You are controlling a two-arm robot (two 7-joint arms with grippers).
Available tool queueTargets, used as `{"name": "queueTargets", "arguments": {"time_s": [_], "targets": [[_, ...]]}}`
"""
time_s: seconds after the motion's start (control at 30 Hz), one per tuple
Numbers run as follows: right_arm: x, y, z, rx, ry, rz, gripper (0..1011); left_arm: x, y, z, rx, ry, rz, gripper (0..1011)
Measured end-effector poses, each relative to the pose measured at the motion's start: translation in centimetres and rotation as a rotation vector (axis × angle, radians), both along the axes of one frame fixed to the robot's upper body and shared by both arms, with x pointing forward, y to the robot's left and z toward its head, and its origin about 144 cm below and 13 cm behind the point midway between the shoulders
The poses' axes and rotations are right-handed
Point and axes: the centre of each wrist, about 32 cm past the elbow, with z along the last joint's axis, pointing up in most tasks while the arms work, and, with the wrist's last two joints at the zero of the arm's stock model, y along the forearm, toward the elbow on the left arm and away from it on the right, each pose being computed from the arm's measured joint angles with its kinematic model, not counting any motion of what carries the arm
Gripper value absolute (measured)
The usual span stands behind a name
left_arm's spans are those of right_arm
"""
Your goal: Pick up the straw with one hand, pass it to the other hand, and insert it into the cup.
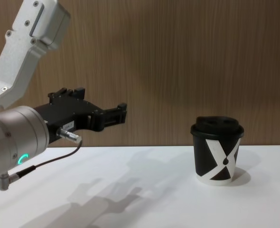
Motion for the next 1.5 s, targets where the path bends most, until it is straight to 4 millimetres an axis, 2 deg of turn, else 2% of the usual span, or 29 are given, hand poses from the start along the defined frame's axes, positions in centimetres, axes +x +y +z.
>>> {"name": "queueTargets", "arguments": {"time_s": [0.17, 0.37, 0.97, 1.23, 1.5], "targets": [[0.0, 0.0, 0.0, 0.0, 0.0, 0.0, 54, 0.0, 0.0, 0.0, 0.0, 0.0, 0.0, 1003], [0.0, 0.0, 0.0, 0.0, 0.0, 0.0, 8, 0.0, 0.0, 0.0, 0.0, 0.0, 0.0, 1003], [0.8, -0.2, 0.6, -0.037, -0.134, 0.005, 0, 0.0, 0.0, 0.0, 0.0, 0.0, 0.0, 1003], [1.6, -1.5, 1.7, -0.095, -0.237, 0.058, 0, 0.0, 0.0, 0.0, 0.0, 0.0, 0.0, 1003], [2.5, -3.5, 3.8, -0.161, -0.347, 0.128, 0, 0.0, 0.0, 0.0, 0.0, 0.0, 0.0, 1003]]}}
